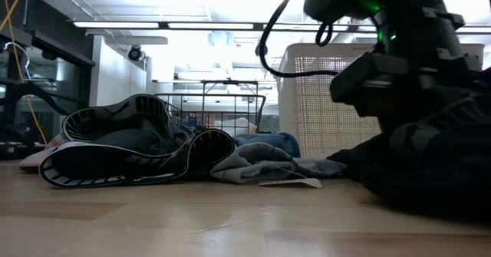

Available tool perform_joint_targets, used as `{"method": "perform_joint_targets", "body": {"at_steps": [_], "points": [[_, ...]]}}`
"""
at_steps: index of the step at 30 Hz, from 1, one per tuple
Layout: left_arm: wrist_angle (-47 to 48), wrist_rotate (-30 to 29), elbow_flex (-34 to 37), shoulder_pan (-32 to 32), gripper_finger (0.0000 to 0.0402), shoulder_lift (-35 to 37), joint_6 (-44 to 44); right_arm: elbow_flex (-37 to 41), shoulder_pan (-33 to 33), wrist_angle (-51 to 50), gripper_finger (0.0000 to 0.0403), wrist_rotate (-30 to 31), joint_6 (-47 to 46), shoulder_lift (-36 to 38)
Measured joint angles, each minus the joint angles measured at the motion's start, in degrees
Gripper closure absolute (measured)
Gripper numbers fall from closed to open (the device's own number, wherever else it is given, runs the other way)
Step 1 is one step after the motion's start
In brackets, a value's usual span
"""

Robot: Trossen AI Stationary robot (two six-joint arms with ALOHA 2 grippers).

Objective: Pick & Place Cloths
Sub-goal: Put the black underwear into the gold wire basket

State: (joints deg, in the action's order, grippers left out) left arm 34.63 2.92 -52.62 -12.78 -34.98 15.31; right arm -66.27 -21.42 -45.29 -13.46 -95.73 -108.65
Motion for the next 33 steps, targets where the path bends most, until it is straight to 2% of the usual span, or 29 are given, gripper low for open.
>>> {"method": "perform_joint_targets", "body": {"at_steps": [2, 7, 11, 18, 26, 33], "points": [[0.04, 0.0, 0.0, 0.0, 0.0394, -0.02, 0.0, 0.14, -0.64, -0.22, 0.0382, 1.96, -0.89, 2.0], [0.16, 0.0, -0.02, 0.0, 0.0394, -0.02, 0.0, -0.01, -2.58, -2.46, 0.0384, 6.93, -5.9, 10.12], [0.31, -0.02, -0.02, 0.0, 0.0394, -0.04, 0.0, 0.01, -4.36, -4.74, 0.0385, 14.28, -9.02, 17.14], [0.27, -0.22, -0.02, 0.0, 0.0394, -0.15, 0.0, -0.05, -6.08, -6.18, 0.0385, 25.04, -9.0, 27.33], [-0.79, -0.98, -0.02, 0.0, 0.0394, -0.46, 0.0, -0.09, -6.09, -2.67, 0.0386, 34.13, -0.73, 34.6], [-2.07, -4.59, -0.04, 0.0, 0.0394, -3.3, 0.0, -0.16, -4.28, 8.73, 0.0386, 39.27, 15.02, 38.18]]}}
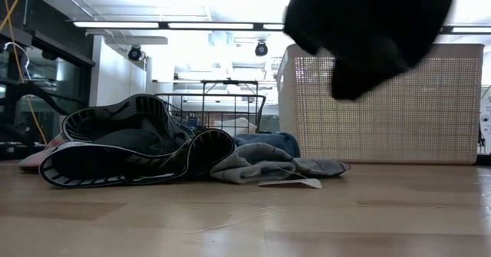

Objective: Pick & Place Cloths
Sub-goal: Put the black underwear into the gold wire basket

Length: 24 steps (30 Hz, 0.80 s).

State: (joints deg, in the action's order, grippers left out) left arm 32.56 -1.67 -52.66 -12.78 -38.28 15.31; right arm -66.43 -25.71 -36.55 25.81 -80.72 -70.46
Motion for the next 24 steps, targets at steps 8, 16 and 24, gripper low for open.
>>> {"method": "perform_joint_targets", "body": {"at_steps": [8, 16, 24], "points": [[-8.24, -3.54, 0.0, 0.0, 0.0394, -5.35, 0.0, -0.01, 3.96, 13.9, 0.0386, -2.11, 19.2, 2.11], [-20.69, -9.75, 0.0, 0.0, 0.0388, -11.32, -2.05, -0.05, 7.89, 22.15, 0.0385, -7.07, 31.24, 2.67], [-31.48, -13.3, 0.02, 0.0, 0.0283, -16.25, -2.03, -0.05, 12.16, 27.77, 0.0385, -12.64, 39.64, 2.67]]}}
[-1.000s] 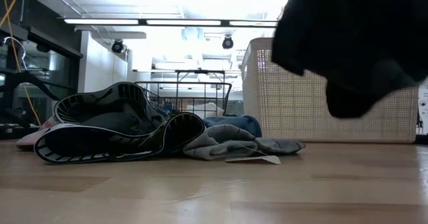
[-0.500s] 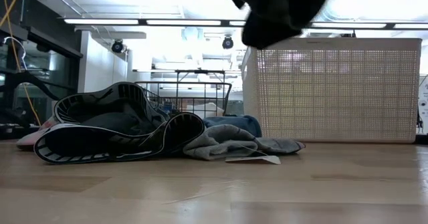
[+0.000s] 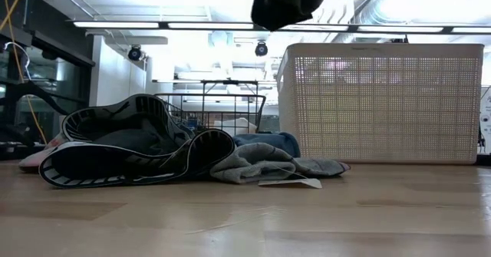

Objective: Pick & Place Cloths
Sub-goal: Put the black underwear into the gold wire basket

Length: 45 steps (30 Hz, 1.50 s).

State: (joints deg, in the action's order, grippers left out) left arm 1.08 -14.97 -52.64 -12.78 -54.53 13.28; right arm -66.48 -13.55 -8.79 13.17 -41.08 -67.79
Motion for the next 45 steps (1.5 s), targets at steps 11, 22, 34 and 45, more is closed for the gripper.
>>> {"method": "perform_joint_targets", "body": {"at_steps": [11, 22, 34, 45], "points": [[-12.23, -0.34, -0.02, 0.02, 0.0158, -6.07, -6.25, 0.0, 6.0, 11.62, 0.0385, -13.7, 5.3, 0.15], [-19.67, -0.8, -0.02, 0.02, 0.0156, -10.24, -10.48, 0.0, 9.34, 18.48, 0.0385, -17.79, 10.76, 0.15], [-21.78, -7.9, 0.0, 0.04, 0.0149, -10.3, -14.99, 0.0, 9.93, 24.01, 0.0386, -1.67, 17.83, -0.73], [-22.26, -13.82, 0.0, 0.04, 0.0135, -10.29, -20.31, -0.04, 10.32, 32.13, 0.0386, -1.36, 14.94, -6.49]]}}
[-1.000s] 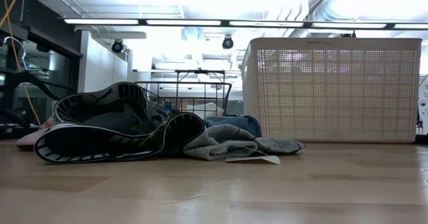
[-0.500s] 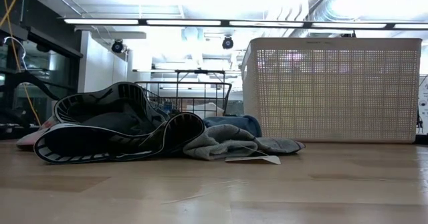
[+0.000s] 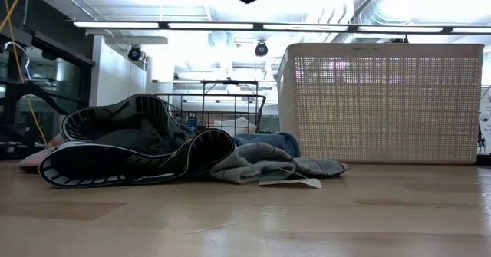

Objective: Pick & Place Cloths
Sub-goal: Put the black underwear into the gold wire basket

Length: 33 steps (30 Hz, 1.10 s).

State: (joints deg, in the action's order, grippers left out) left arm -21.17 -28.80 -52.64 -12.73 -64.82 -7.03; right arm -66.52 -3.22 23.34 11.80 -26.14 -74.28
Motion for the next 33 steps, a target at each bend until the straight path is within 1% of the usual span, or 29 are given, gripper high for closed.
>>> {"method": "perform_joint_targets", "body": {"at_steps": [3, 9, 12, 21, 28, 33], "points": [[-0.02, -1.13, 0.0, 0.0, 0.0134, 0.0, -1.59, 0.0, -0.01, 2.39, 0.0386, -2.89, -3.17, -2.3], [-0.17, -1.14, 0.0, 0.0, 0.0134, 0.0, -1.88, 0.0, -0.02, 4.22, 0.0386, -7.03, -9.47, -6.21], [-0.17, -1.0, 0.0, 0.0, 0.0134, 0.0, -1.89, 0.0, -0.02, 4.43, 0.0386, -7.53, -12.1, -7.39], [-2.05, 4.72, 0.0, 0.0, 0.0134, 0.02, -2.02, 0.0, 0.33, 4.08, 0.0386, -8.92, -19.14, -9.36], [-2.47, 6.59, 0.02, -0.02, 0.0134, 0.02, -4.76, 0.02, 0.21, 4.04, 0.0386, -13.24, -23.6, -10.67], [-2.82, 8.88, 0.0, -0.02, 0.0135, -0.27, -4.74, 0.0, -0.2, 4.83, 0.0386, -13.88, -26.01, -12.21]]}}
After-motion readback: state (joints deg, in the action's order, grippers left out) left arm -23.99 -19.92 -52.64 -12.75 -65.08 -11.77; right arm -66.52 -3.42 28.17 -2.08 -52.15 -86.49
